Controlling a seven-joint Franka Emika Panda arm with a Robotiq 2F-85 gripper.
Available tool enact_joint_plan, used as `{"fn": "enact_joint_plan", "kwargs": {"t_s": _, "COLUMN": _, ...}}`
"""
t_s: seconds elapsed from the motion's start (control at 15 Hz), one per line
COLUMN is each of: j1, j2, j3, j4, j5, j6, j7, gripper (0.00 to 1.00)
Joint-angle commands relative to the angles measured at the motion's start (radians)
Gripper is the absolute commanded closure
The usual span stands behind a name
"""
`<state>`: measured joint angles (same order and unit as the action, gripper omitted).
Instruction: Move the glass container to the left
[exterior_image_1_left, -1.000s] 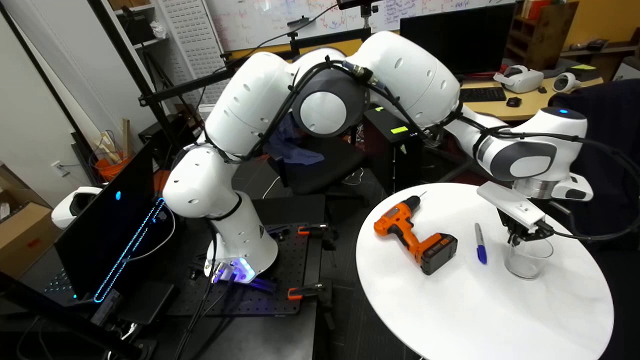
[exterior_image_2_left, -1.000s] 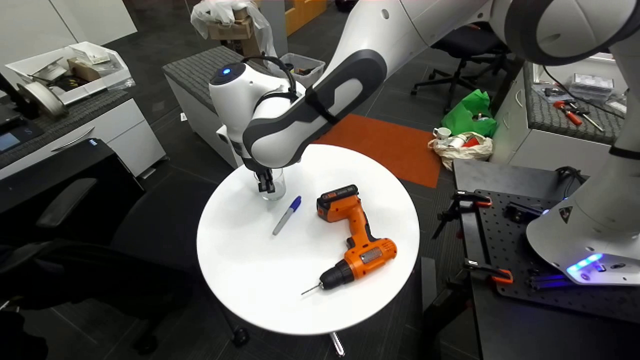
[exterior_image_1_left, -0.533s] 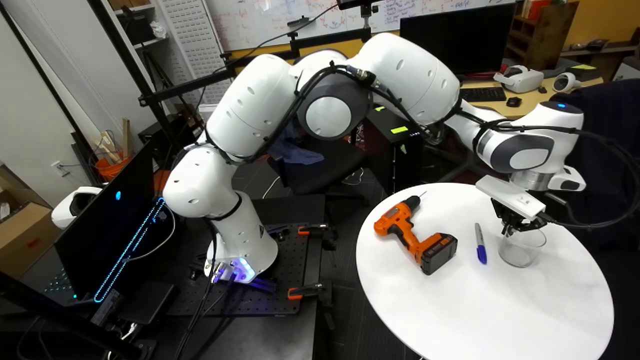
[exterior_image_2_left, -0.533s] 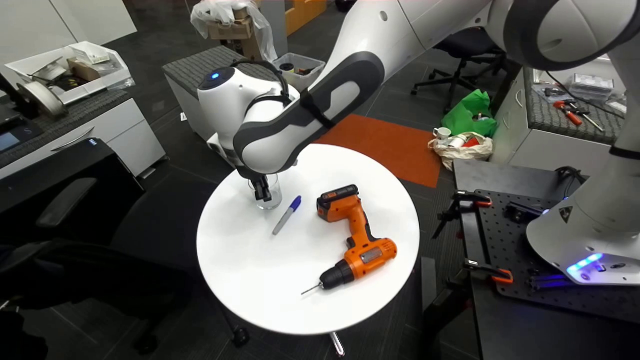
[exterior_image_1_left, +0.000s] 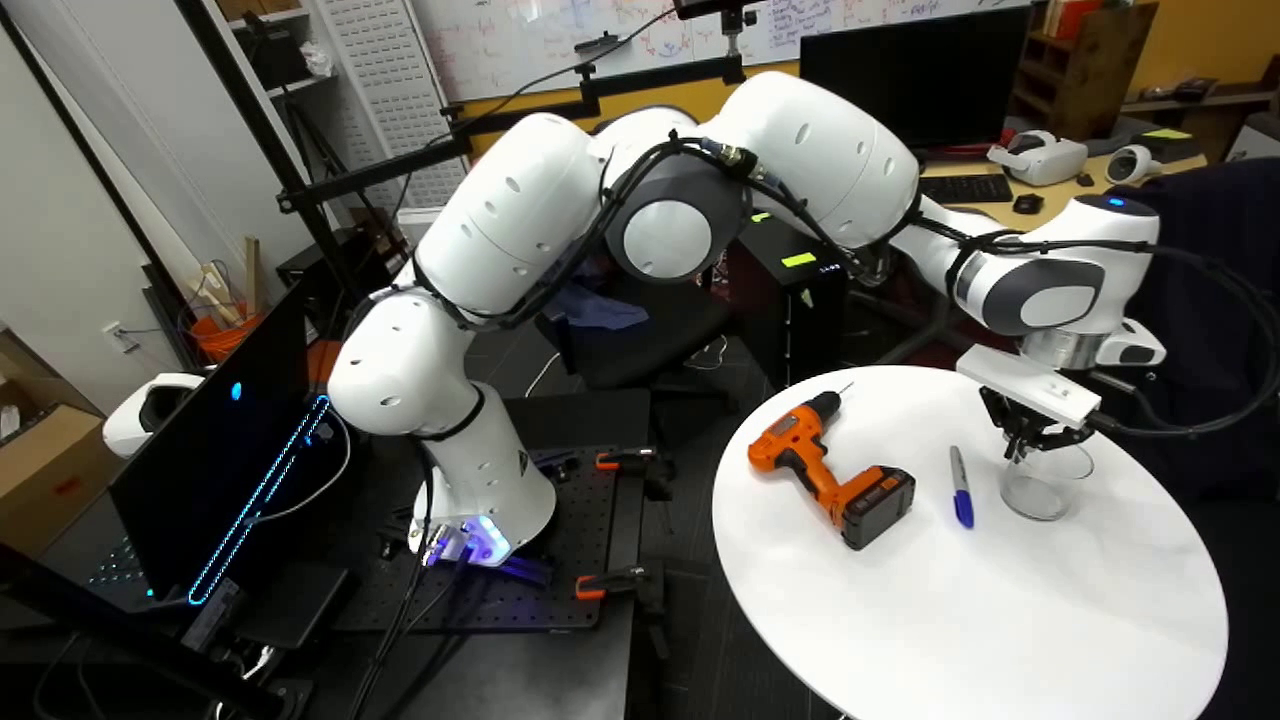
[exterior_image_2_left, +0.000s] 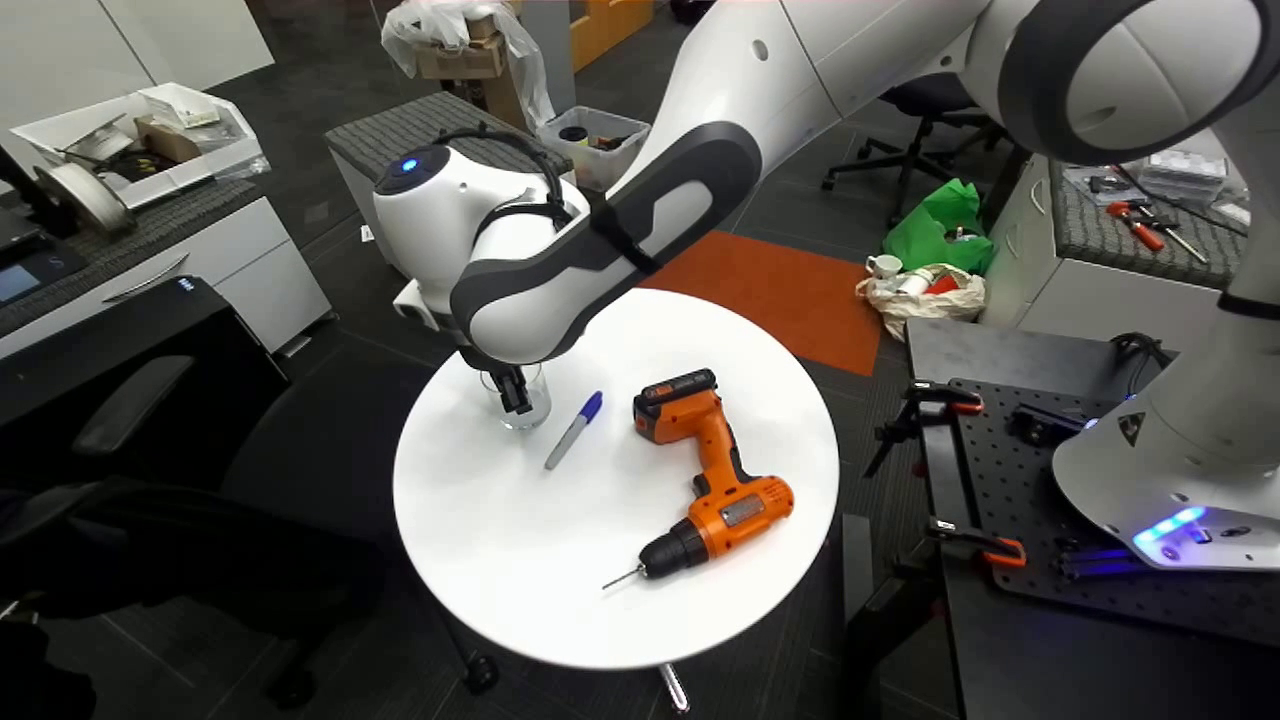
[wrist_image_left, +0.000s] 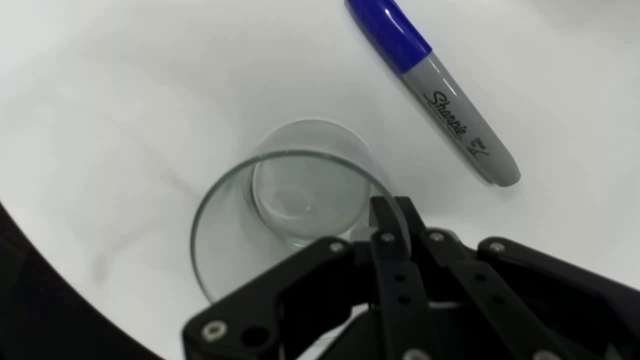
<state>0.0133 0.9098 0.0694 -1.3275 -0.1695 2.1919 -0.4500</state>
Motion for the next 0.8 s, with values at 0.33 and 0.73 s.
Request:
{"fn": "enact_joint_plan", "kwargs": {"t_s": 0.33, "j1": 0.031, "j2": 0.040, "j3": -0.012, "j4": 0.062, "j5": -0.046, "j6": -0.056, "j7": 0.003, "gripper": 0.34}}
{"fn": "enact_joint_plan", "kwargs": {"t_s": 0.73, "j1": 0.051, "j2": -0.006, "j3": -0.031, "j4": 0.005, "j5": -0.077, "j6": -0.024, "j7": 0.048, "gripper": 0.00}}
